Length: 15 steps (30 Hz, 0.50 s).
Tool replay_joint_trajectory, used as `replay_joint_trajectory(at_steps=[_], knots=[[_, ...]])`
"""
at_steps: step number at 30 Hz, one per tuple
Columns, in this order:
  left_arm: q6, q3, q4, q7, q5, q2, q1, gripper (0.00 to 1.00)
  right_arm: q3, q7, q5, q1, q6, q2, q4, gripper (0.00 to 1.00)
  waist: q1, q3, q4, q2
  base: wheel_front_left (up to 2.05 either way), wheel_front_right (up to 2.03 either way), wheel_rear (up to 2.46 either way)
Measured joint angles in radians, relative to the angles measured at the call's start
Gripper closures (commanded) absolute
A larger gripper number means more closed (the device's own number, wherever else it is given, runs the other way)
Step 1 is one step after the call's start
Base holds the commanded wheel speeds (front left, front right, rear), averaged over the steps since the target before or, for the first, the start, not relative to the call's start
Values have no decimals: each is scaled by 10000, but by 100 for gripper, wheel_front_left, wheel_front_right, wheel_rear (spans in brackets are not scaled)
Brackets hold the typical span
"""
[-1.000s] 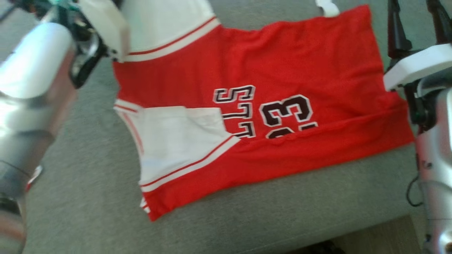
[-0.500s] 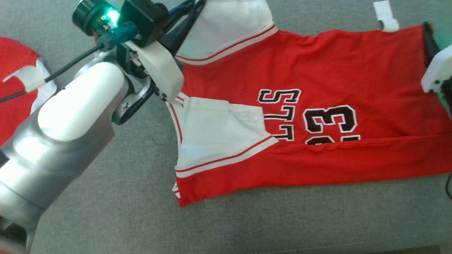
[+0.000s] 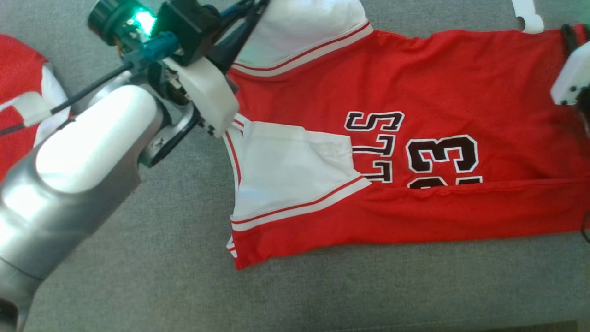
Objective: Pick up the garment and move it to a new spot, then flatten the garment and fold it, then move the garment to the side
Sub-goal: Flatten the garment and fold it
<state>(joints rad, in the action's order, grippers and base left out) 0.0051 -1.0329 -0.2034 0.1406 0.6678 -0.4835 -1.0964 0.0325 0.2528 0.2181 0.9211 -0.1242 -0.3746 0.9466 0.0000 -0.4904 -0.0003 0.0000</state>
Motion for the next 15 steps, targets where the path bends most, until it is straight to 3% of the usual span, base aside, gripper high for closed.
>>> replay_joint_trajectory(at_steps=[15], knots=[[299,428,-1427,-769,-272,-299,-398,100,495,-2184,698,962,0,29,171,100,0,73,-513,0,0,0,0]])
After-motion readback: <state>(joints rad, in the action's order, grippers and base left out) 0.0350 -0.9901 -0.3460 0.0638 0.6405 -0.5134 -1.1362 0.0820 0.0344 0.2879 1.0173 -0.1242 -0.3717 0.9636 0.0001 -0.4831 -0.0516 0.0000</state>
